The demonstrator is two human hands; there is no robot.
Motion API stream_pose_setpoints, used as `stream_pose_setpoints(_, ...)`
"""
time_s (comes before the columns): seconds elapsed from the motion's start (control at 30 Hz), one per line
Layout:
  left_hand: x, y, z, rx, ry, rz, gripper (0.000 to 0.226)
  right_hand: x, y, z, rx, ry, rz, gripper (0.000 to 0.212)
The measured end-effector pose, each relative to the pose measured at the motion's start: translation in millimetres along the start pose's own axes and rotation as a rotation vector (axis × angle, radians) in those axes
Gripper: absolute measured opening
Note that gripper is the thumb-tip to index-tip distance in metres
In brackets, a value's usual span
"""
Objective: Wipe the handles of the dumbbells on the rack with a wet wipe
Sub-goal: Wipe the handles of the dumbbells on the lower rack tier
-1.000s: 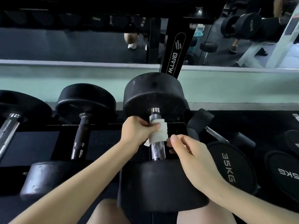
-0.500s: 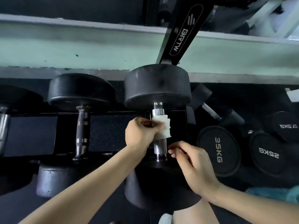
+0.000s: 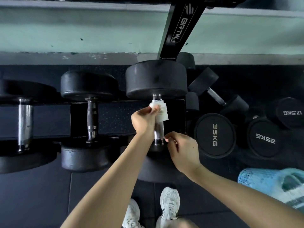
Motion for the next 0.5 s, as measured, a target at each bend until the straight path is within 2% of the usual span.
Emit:
stream_pose_setpoints(0.13,8,-23,8,0.068,-0.031,0.05,0.028,-2,1,2,-0.001,0.001,-0.002,0.036)
stream_pose_setpoints(0.2,8,-21,8,0.108,-0.002,0.093,0.021,0,1,3,-0.006,0.018,0.0,0.035)
stream_pose_setpoints(0.27,5,-15,7,0.107,0.014,0.161,0.025,1,0,3,-0.013,0.024,-0.002,0.035)
stream_pose_setpoints(0.5,-6,-4,-3,0.152,0.02,0.535,0.023,1,3,6,-0.02,0.044,-0.007,0.031)
Point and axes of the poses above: each hand's wrist, its own z-axis towards the middle knuckle, its own x-axis out of the palm, y = z × x, the point moved 10 cm from there along z, towards the middle knuckle, and after that the axes turned 7 degrees about -x, right-handed, at the moved point
